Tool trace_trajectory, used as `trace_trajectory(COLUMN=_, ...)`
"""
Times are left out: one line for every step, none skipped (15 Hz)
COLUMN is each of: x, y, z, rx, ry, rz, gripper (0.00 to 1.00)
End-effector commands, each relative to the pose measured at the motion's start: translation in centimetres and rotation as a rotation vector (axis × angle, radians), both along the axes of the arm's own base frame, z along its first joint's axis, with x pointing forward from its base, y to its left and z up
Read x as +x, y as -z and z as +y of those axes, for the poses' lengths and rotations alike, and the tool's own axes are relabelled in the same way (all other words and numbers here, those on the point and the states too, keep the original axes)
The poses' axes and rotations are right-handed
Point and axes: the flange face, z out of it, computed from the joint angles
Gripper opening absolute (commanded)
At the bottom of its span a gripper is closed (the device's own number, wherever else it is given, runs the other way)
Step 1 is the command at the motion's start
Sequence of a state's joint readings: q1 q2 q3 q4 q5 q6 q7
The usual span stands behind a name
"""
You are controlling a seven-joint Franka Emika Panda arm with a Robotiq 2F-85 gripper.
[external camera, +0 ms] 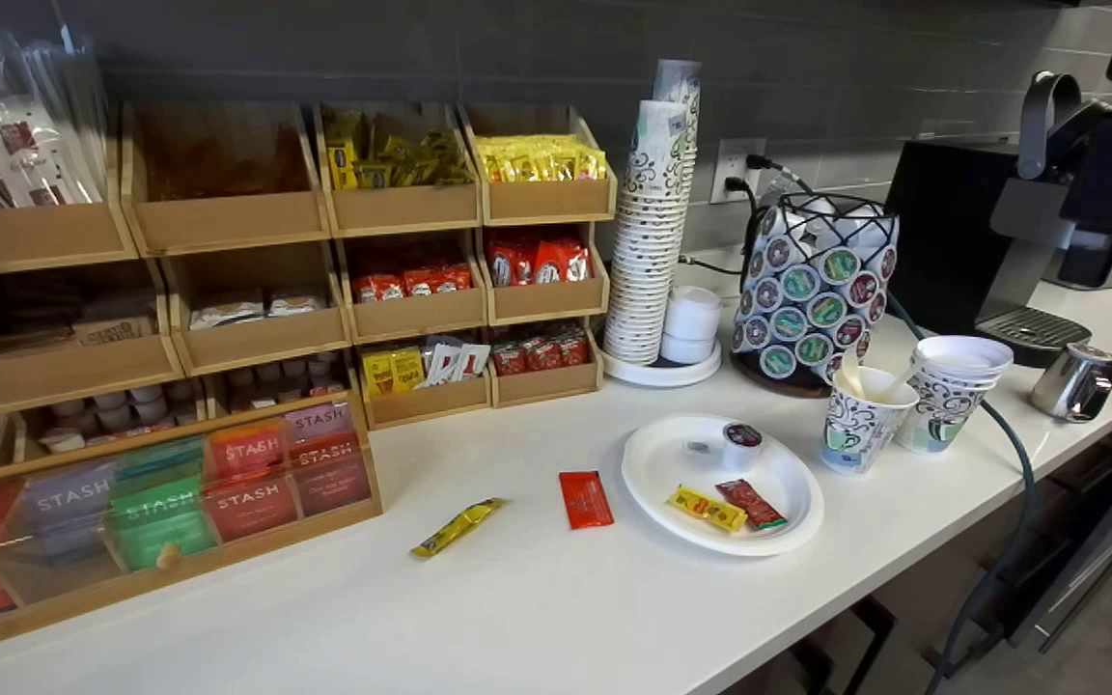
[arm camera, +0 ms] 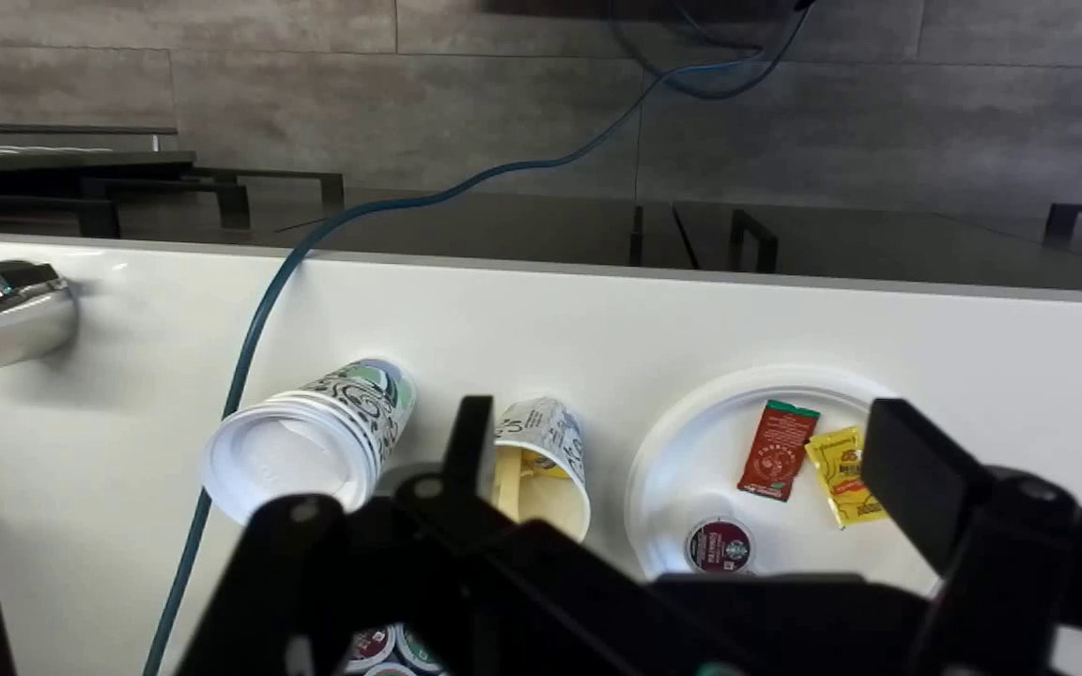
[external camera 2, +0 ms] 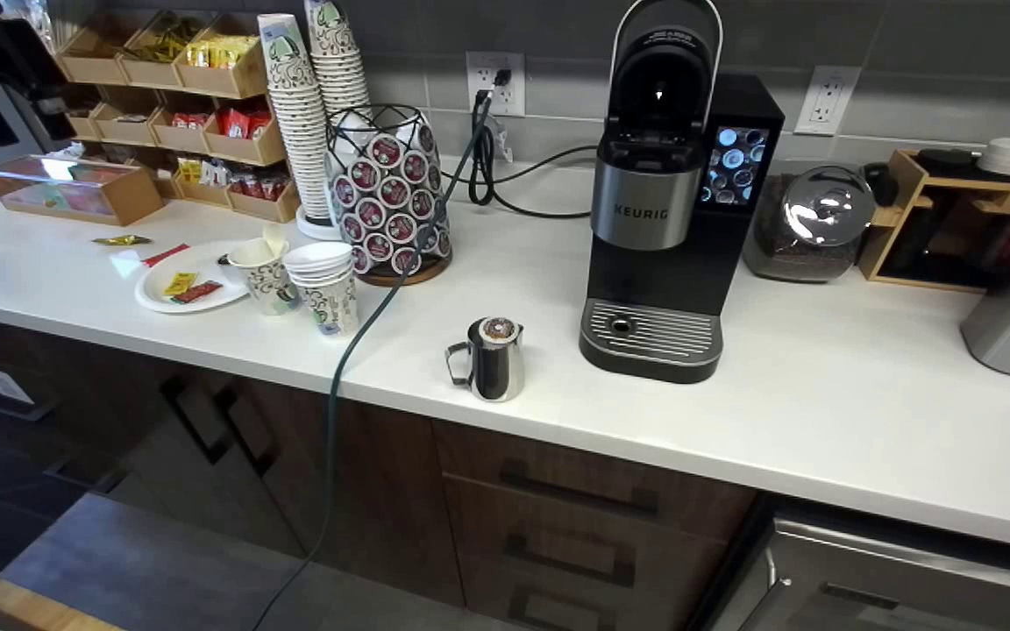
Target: Remove the lid of the styrofoam cup and put it on the white plate
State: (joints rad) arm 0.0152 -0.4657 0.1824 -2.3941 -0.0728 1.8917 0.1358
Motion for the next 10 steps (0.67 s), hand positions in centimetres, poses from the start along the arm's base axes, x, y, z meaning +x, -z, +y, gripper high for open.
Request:
trace_trajectory(x=0.0, y=0.0, z=0.0, rx=0.0, ry=0.0, rz=0.001, gripper=1.0)
trace_trajectory(x=0.0, y=0.0, z=0.0, rx=0.0, ry=0.0, rz=0.001, gripper=1.0)
trace_trajectory(x=0.0, y=0.0, z=0.0, rx=0.0, ry=0.0, rz=0.001, gripper=1.0)
trace_trajectory(x=0.0, y=0.0, z=0.0, rx=0.0, ry=0.0, rz=0.001, gripper=1.0)
trace_trajectory(x=0.0, y=0.0, z=0.0, rx=0.0, ry=0.0, rz=0.001, gripper=1.0)
trace_trajectory(x=0.0, y=0.0, z=0.0, rx=0.0, ry=0.0, rz=0.001, gripper=1.0)
trace_trajectory(x=0.0, y=0.0, z=0.0, rx=0.0, ry=0.0, rz=0.001, gripper=1.0)
trace_trajectory(x=1.1, y=0.7, z=-1.0, rx=-0.053, ry=0.077, rz=-0.033, gripper=1.0)
trace_trajectory(x=2.5, y=1.7, z=-3.1, rx=-0.038, ry=0.158, rz=-0.044, gripper=1.0)
trace_trajectory(x=3.6, y=2.7, z=-4.9, rx=-0.023, ry=0.211, rz=-0.055, gripper=1.0)
